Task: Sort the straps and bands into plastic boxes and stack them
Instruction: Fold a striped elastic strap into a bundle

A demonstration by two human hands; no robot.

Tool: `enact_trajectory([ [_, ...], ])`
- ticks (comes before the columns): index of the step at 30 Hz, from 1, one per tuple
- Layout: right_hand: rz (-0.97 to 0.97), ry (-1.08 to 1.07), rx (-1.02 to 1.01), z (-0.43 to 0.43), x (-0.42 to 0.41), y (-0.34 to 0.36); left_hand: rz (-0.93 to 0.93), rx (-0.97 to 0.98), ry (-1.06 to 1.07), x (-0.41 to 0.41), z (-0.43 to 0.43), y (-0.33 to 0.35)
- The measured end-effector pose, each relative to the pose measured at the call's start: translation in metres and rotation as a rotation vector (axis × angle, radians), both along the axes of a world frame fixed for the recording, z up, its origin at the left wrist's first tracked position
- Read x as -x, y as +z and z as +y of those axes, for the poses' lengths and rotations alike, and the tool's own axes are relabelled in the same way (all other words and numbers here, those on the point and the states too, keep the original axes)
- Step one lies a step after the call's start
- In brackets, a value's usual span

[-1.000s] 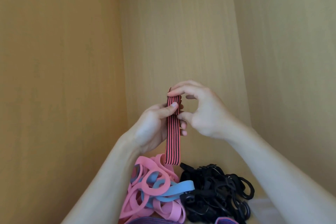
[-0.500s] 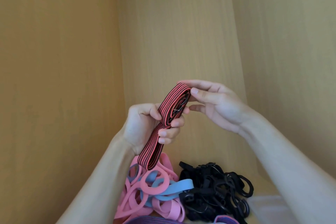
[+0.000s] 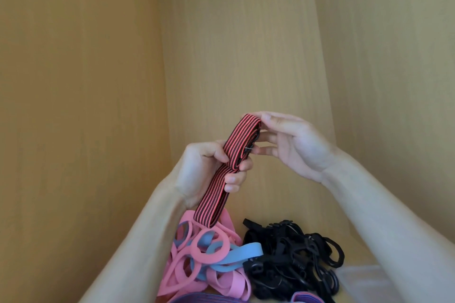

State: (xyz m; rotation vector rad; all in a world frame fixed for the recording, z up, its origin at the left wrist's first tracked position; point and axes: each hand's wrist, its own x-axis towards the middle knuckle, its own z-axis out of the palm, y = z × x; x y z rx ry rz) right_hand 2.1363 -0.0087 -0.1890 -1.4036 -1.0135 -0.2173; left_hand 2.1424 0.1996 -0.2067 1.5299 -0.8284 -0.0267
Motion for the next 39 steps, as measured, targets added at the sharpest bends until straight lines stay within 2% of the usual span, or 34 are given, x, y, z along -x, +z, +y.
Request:
enact_trajectory([
  [2, 0.001, -0.113, 0.1, 0.002, -0.001, 0.0, -0.004, -0.013, 0.036, 0.007, -0.005, 0.001],
  [5, -0.007, -0.267, 0.2, 0.007, 0.0, -0.003, 0.019, 0.062, -0.041, 0.012, -0.011, 0.001],
  [12, -0.116, -0.409, 0.025, 0.006, 0.002, -0.001, -0.021, -0.007, 0.066, 0.009, -0.016, -0.003],
  [24, -0.369, -0.509, -0.034, 0.023, -0.004, -0.005, -0.05, -0.069, 0.236, 0.015, -0.017, 0.001],
  [26, -0.466, -0.601, -0.017, 0.027, -0.004, -0.009, -0.098, -0.086, 0.295, 0.017, -0.018, 0.0],
  [30, -0.78, -0.785, 0.029, 0.038, -0.001, -0.017, -0.206, -0.092, 0.362, 0.018, -0.016, 0.0],
  [34, -0.89, -0.819, 0.031, 0.041, 0.004, -0.019, -0.198, -0.012, 0.337, 0.021, -0.014, 0.002],
  [39, -0.946, -0.807, 0.057, 0.044, 0.004, -0.022, -0.005, 0.182, 0.185, 0.023, -0.016, 0.005],
])
